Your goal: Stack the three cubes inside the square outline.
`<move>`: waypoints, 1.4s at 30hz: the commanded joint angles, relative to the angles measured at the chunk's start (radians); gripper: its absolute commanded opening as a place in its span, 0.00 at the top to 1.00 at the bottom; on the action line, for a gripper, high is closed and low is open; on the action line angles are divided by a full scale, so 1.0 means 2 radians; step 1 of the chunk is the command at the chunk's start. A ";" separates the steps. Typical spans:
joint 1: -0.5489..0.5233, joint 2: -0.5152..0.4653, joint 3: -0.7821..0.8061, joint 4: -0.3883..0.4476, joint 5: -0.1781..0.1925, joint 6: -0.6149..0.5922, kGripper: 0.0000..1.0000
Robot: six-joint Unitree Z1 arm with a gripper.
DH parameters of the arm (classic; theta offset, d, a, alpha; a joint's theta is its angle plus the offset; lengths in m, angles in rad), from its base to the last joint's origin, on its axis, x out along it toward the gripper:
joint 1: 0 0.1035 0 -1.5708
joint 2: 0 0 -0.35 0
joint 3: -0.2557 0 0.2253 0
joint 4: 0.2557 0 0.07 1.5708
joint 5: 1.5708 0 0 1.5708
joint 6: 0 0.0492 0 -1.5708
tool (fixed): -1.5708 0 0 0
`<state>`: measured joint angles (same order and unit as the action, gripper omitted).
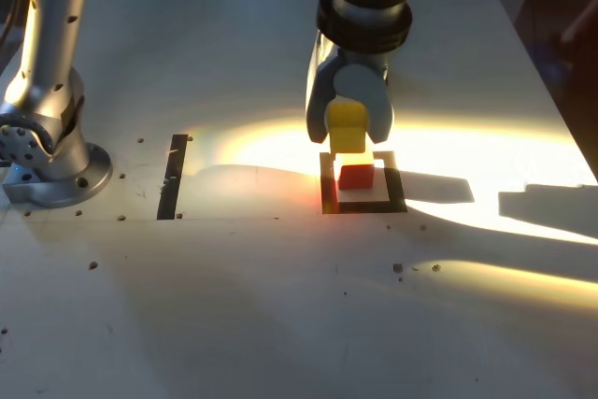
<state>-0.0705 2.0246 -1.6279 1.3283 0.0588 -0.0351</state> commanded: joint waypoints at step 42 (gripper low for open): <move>0.014 0.045 -0.021 0.013 -0.006 0.042 0.12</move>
<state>-0.0450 2.1157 -1.6672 1.3417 0.0467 0.0471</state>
